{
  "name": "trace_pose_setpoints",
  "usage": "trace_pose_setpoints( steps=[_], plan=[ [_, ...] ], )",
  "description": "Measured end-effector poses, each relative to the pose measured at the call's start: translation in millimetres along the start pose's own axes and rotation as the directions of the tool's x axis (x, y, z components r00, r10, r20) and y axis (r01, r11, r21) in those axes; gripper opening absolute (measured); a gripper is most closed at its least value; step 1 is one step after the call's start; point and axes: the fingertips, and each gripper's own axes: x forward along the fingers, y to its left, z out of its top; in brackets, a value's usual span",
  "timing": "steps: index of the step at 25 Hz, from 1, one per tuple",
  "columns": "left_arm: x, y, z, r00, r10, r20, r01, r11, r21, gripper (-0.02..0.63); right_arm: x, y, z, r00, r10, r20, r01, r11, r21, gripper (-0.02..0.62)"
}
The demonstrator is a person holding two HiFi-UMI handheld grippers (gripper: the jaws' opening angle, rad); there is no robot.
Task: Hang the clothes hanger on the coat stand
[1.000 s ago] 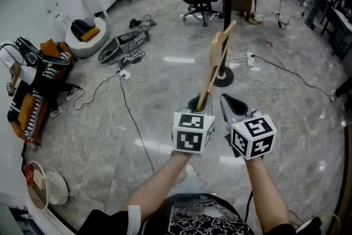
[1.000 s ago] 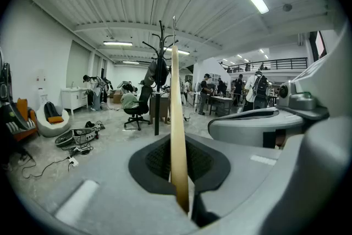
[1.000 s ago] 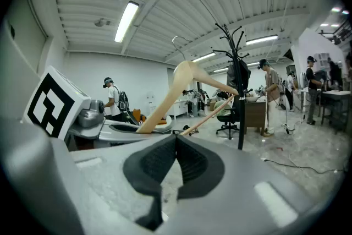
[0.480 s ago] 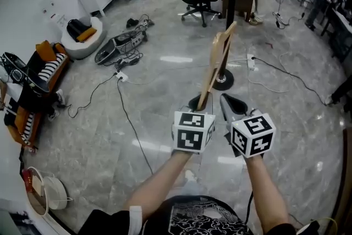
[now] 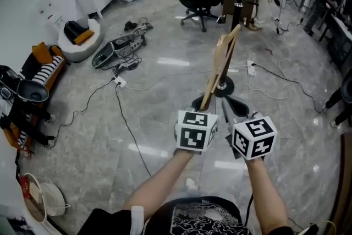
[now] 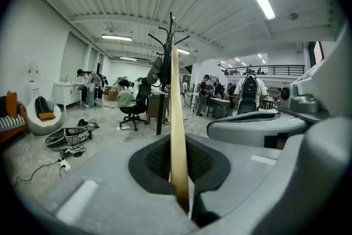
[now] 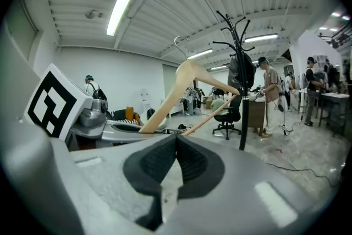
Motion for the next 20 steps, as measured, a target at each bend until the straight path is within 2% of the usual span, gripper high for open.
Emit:
trace_pose_setpoints(
  steps=[12,20],
  plan=[
    [31.6,14.0,1.2,0.999,0.038,-0.028,-0.038,0.999,0.0,0.012,25.0,-25.9,8.8,0.999,0.034,0.013,-0.034,0.999,0.007,0.0],
    [81.4,6.4,19.7,0.996,0.083,-0.031,-0.084,0.996,-0.013,0.011,42.0,-78.6,24.7,0.997,0.083,0.012,-0.082,0.997,-0.013,0.0]
  ],
)
